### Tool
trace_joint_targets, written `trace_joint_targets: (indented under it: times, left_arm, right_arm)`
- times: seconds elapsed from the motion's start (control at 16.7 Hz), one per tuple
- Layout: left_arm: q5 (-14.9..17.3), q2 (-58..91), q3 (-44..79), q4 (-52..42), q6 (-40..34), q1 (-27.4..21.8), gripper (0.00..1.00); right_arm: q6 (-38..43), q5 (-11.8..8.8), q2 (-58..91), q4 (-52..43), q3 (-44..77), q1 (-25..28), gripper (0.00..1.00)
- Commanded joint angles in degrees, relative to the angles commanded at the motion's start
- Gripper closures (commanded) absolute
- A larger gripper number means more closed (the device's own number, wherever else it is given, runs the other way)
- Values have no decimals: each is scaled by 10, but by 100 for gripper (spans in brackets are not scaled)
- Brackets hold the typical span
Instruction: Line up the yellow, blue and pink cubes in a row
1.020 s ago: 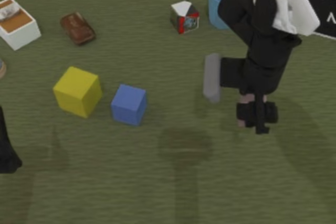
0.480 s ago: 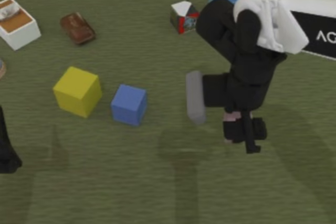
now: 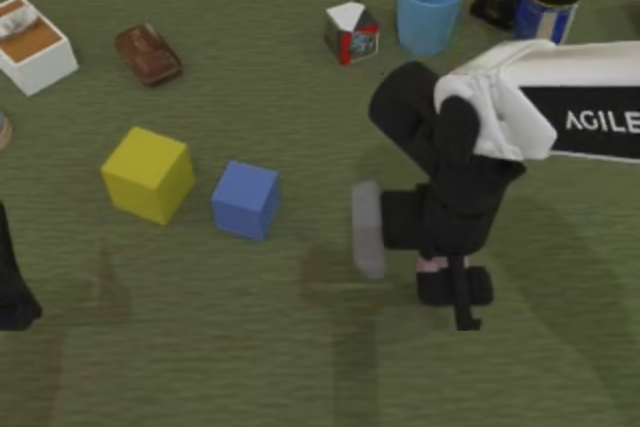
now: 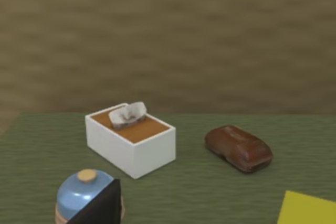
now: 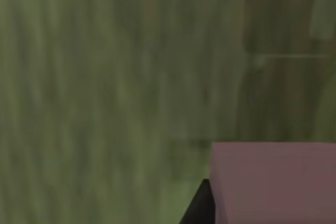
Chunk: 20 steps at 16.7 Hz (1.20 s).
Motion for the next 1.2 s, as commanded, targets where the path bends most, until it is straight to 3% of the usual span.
trace_joint_targets:
  times: [0.3,1.08,1.2]
  left_arm:
    - [0,0,0,0,0,0,0]
    - [0,0,0,0,0,0,0]
    - [0,0,0,0,0,0,0]
  right_arm:
    - [0,0,3,9,-7,0,100]
    - [0,0,3,9,-7,0,2]
    - [0,0,3,9,-7,0,0]
